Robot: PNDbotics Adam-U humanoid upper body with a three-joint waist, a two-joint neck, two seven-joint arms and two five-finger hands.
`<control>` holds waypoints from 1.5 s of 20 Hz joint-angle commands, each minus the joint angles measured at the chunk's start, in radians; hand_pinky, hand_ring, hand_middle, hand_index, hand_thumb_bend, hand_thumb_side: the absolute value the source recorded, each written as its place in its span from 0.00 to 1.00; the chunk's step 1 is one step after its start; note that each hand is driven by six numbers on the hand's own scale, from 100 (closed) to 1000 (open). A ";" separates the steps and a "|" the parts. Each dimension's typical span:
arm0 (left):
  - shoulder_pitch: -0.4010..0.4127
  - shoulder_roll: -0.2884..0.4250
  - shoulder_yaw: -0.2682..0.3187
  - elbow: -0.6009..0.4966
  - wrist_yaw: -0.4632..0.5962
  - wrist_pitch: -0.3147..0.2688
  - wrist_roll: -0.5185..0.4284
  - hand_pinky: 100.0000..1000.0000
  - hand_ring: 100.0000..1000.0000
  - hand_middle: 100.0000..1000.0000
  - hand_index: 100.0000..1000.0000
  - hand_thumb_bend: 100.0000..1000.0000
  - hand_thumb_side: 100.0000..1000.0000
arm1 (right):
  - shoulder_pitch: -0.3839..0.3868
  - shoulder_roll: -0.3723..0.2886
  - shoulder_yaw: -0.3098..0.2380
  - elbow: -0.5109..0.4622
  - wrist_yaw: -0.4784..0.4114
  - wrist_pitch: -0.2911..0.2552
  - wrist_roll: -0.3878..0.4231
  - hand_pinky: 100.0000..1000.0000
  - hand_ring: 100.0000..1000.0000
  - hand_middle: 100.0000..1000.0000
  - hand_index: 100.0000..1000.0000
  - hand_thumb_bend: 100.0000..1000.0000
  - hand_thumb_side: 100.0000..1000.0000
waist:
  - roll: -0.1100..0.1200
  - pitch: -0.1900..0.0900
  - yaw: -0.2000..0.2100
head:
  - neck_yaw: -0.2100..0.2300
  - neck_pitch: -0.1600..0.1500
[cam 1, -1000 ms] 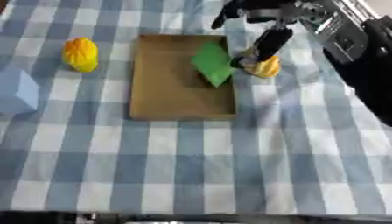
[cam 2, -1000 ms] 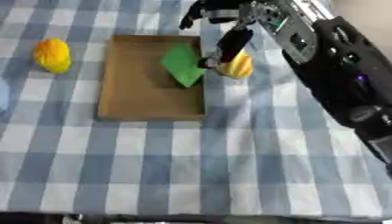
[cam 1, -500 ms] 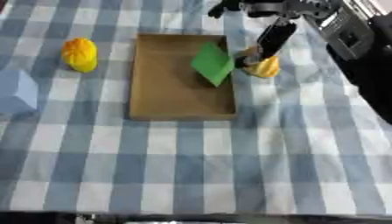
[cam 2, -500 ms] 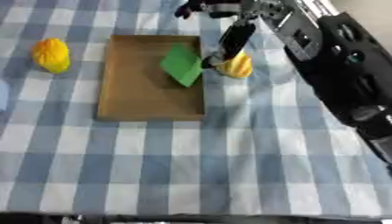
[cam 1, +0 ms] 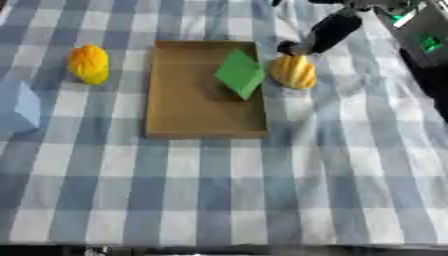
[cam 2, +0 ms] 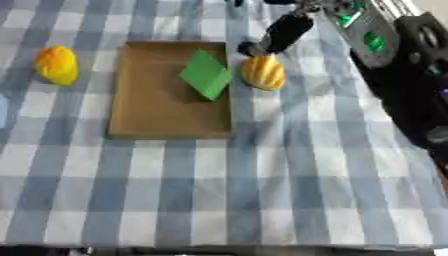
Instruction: Pick up objects on the table and place them in the box.
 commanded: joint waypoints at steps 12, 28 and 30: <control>-0.020 0.023 0.008 -0.017 -0.012 0.002 0.000 0.81 0.87 0.80 0.91 0.55 0.87 | 0.008 -0.036 -0.047 0.106 0.042 0.011 -0.031 0.86 0.88 0.77 0.91 0.29 0.37 | 0.012 0.008 0.012 | -0.011 -0.038; -0.029 0.021 0.010 -0.021 -0.015 0.002 0.001 0.81 0.87 0.80 0.91 0.55 0.87 | 0.019 -0.034 -0.052 0.165 0.068 -0.009 0.006 0.86 0.87 0.66 0.84 0.25 0.36 | 0.007 0.029 0.024 | -0.020 -0.030; -0.030 0.020 0.011 -0.020 -0.015 0.001 0.002 0.81 0.87 0.80 0.91 0.55 0.87 | 0.021 -0.034 -0.052 0.169 0.070 -0.012 0.013 0.85 0.85 0.63 0.80 0.24 0.35 | 0.007 0.031 0.025 | -0.020 -0.030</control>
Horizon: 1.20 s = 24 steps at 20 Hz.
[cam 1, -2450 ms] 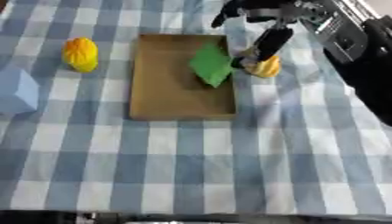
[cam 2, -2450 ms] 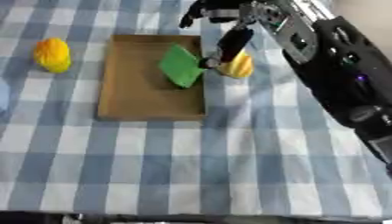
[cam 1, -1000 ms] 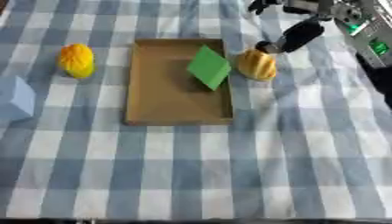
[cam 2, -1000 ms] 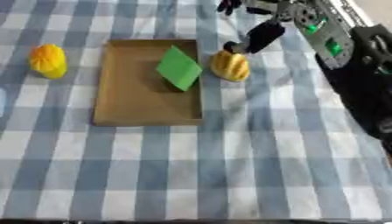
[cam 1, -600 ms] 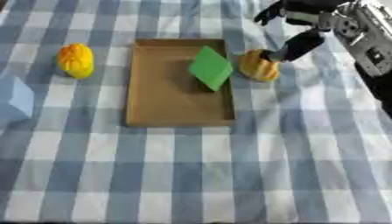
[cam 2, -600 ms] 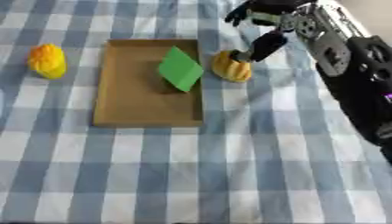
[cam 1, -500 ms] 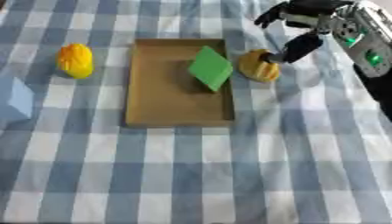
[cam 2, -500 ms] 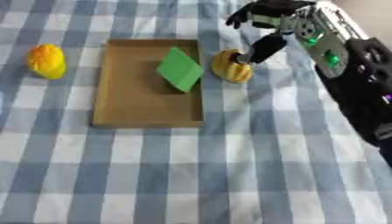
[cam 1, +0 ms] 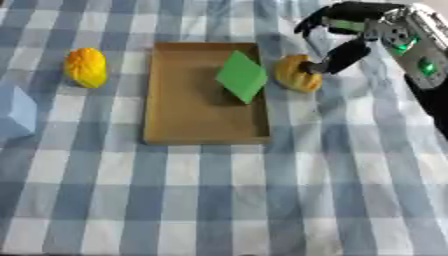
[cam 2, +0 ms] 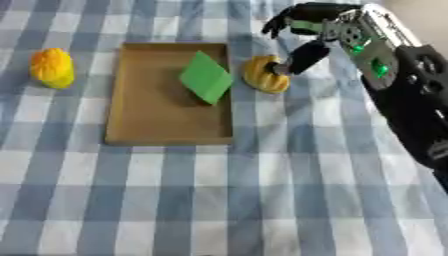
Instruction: Pick up objects on the table and place them in the box.
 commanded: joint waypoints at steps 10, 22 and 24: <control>-0.025 0.013 0.022 -0.025 0.001 -0.008 0.011 0.81 0.86 0.79 0.90 0.55 0.87 | -0.018 -0.023 -0.020 0.048 -0.009 0.030 -0.039 0.79 0.75 0.51 0.68 0.00 0.00 | 0.004 -0.006 0.006 | -0.003 0.018; -0.018 0.012 0.025 -0.023 0.002 -0.006 0.016 0.81 0.86 0.79 0.89 0.54 0.87 | -0.011 -0.031 -0.015 0.003 -0.056 -0.009 -0.097 0.76 0.69 0.40 0.58 0.00 0.00 | 0.008 -0.009 -0.001 | -0.002 0.034; -0.016 0.013 0.025 -0.023 0.002 -0.006 0.016 0.81 0.86 0.79 0.89 0.55 0.87 | -0.013 -0.037 -0.018 -0.022 -0.068 0.001 -0.107 0.76 0.69 0.40 0.57 0.00 0.00 | 0.009 -0.015 -0.006 | -0.001 0.035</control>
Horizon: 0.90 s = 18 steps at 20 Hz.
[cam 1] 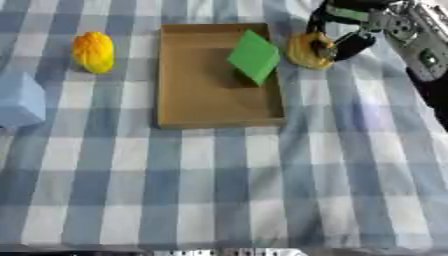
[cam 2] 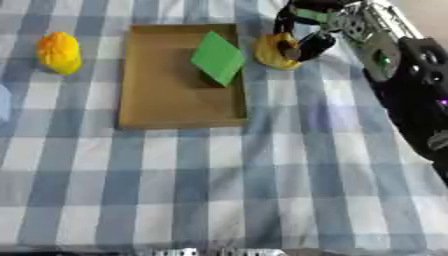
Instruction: Pick up objects on the table and place them in the box.
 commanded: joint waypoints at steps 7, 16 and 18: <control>-0.004 0.028 0.012 -0.020 -0.001 -0.002 0.002 0.81 0.86 0.79 0.89 0.55 0.86 | -0.029 -0.061 -0.022 -0.133 -0.078 0.060 -0.034 0.76 0.68 0.39 0.56 0.00 0.00 | 0.006 -0.054 -0.017 | 0.000 0.003; -0.001 0.032 0.011 -0.022 -0.003 -0.002 0.002 0.81 0.86 0.79 0.89 0.55 0.86 | -0.037 -0.078 -0.031 -0.210 -0.124 0.091 -0.032 0.76 0.67 0.41 0.53 0.00 0.02 | 0.004 -0.068 -0.026 | 0.001 0.005; 0.000 0.032 0.011 -0.021 -0.004 -0.002 0.002 0.81 0.86 0.79 0.89 0.55 0.86 | -0.049 -0.073 -0.033 -0.239 -0.145 0.090 -0.036 0.76 0.66 0.40 0.56 0.00 0.03 | 0.002 -0.071 -0.026 | 0.001 0.004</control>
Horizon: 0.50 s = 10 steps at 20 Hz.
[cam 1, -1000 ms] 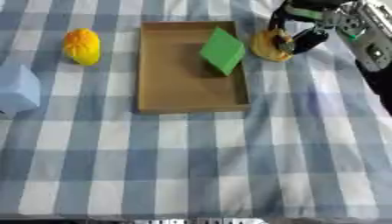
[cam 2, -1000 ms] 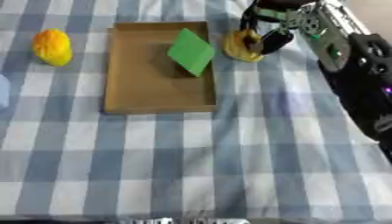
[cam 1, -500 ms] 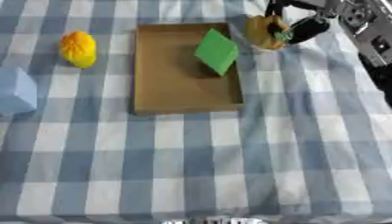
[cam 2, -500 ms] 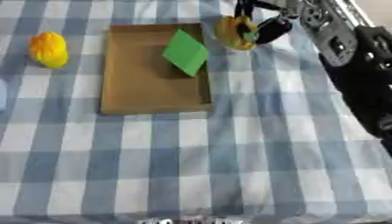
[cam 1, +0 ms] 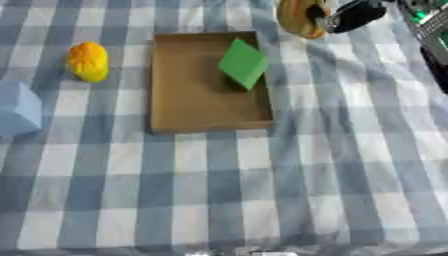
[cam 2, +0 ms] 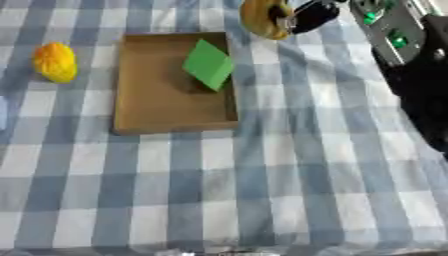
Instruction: Pick up objects on the table and place them in the box.
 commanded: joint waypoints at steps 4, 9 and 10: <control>-0.018 0.027 0.007 -0.023 -0.003 -0.001 -0.001 0.81 0.86 0.79 0.89 0.55 0.86 | -0.060 0.002 0.011 -0.087 -0.072 0.006 0.021 0.75 0.65 0.41 0.56 0.00 0.03 | -0.001 -0.033 0.007 | -0.010 -0.005; -0.041 0.021 -0.003 -0.034 -0.009 -0.001 -0.011 0.81 0.86 0.79 0.89 0.56 0.85 | -0.114 0.078 0.054 -0.049 -0.044 -0.001 0.051 0.75 0.65 0.41 0.56 0.00 0.02 | -0.004 -0.028 0.028 | -0.032 -0.027; -0.044 0.020 -0.004 -0.036 -0.010 0.000 -0.012 0.81 0.86 0.79 0.89 0.56 0.85 | -0.122 0.091 0.057 -0.036 -0.032 -0.005 0.049 0.75 0.65 0.41 0.56 0.00 0.02 | -0.005 -0.028 0.032 | -0.035 -0.030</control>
